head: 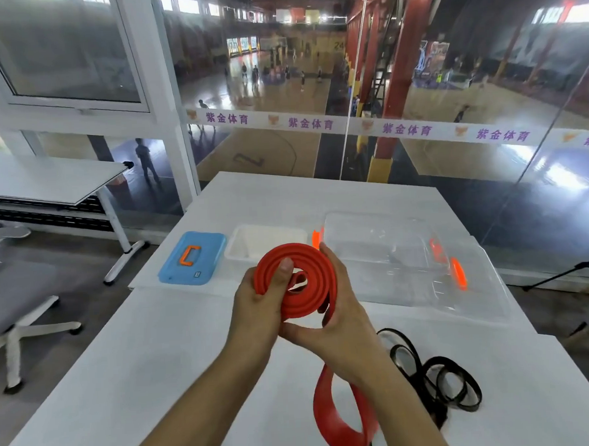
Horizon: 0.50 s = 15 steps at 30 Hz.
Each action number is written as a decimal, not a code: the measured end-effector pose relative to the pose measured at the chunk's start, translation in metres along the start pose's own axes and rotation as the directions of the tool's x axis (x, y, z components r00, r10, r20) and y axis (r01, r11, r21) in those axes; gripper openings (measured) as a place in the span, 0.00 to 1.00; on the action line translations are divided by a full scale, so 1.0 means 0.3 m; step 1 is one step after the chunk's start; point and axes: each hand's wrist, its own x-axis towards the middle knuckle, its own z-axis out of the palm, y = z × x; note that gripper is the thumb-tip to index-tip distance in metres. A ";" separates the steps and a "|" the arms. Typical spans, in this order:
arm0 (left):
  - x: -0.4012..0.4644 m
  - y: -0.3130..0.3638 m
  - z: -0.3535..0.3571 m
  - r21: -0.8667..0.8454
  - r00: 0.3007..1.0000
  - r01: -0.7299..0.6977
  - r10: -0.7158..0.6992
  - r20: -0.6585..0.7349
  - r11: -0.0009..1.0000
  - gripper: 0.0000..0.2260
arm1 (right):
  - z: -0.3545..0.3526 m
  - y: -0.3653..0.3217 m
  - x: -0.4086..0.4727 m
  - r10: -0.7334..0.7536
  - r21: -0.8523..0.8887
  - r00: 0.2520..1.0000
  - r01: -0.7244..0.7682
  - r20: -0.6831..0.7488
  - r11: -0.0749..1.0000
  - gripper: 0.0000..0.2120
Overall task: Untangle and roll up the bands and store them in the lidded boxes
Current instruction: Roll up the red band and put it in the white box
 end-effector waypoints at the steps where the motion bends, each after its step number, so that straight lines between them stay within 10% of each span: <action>1: -0.012 -0.010 0.009 0.016 1.000 0.004 -0.004 -0.004 1.000 0.22 | 0.015 0.002 -0.006 0.017 0.001 0.998 -0.017 -0.053 1.000 0.57; 10: -0.018 -0.040 -0.080 0.105 0.951 0.208 -0.226 0.213 0.972 0.17 | -0.096 0.027 0.020 -0.040 -0.142 0.987 0.063 0.155 0.988 0.49; 15: 0.049 0.082 -0.142 0.402 0.850 -0.026 -0.191 0.491 0.915 0.17 | -0.131 0.021 0.046 -0.053 -0.257 0.931 0.154 0.360 0.954 0.52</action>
